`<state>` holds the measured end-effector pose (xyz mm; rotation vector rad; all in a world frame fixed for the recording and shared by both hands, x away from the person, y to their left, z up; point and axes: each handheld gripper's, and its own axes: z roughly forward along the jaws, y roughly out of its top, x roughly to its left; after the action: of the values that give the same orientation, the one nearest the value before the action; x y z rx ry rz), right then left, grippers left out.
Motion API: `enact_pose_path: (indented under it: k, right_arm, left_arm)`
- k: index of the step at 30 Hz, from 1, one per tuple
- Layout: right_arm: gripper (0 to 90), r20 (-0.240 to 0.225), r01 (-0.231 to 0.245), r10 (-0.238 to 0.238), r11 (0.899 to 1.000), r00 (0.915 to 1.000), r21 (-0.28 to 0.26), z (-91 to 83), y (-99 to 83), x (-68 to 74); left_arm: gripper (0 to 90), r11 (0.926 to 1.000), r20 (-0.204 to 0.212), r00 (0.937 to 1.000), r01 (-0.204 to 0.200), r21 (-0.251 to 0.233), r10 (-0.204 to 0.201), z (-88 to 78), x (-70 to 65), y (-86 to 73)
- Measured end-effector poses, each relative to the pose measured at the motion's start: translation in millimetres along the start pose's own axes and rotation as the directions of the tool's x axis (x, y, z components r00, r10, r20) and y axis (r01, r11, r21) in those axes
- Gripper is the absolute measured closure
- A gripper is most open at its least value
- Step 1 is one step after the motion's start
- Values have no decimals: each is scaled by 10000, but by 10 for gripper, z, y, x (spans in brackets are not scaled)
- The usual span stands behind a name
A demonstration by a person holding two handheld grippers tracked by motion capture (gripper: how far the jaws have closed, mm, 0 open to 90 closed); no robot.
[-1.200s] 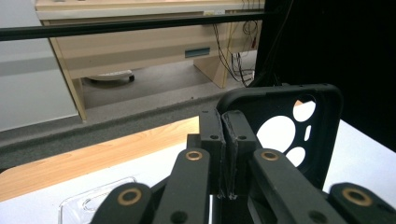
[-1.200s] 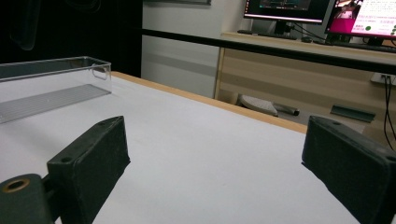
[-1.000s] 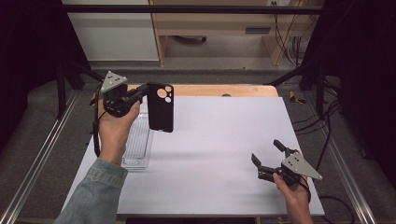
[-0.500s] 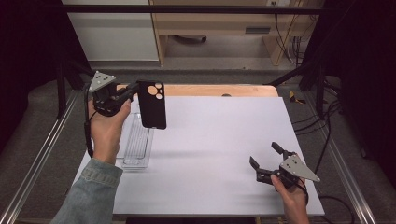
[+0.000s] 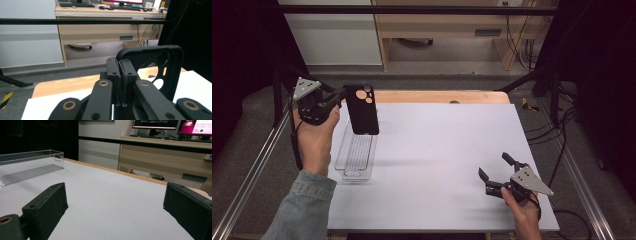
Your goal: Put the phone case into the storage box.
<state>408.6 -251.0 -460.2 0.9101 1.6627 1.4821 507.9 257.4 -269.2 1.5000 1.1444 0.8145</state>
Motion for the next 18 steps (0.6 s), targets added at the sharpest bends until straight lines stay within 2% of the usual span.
enact_pose_path:
  k: [6, 11, 18]
  right_arm:
    - [54, -49, 37, -38, 10000, 10000, -6, 6, -11, 22]
    - [55, -52, 113, -114, 9999, 9999, -74, 6, -6, 47]
    - [56, -70, 95, -95, 10000, 9999, -28, 6, -24, 52]
  left_arm:
    - [872, 9999, -260, 9997, 30, -160, -34, -57, 88, 10]
    - [872, 9997, -518, 9986, -133, -181, 123, -85, 154, 12]
    - [872, 9997, -762, 9971, -54, -235, 36, -119, 269, 6]
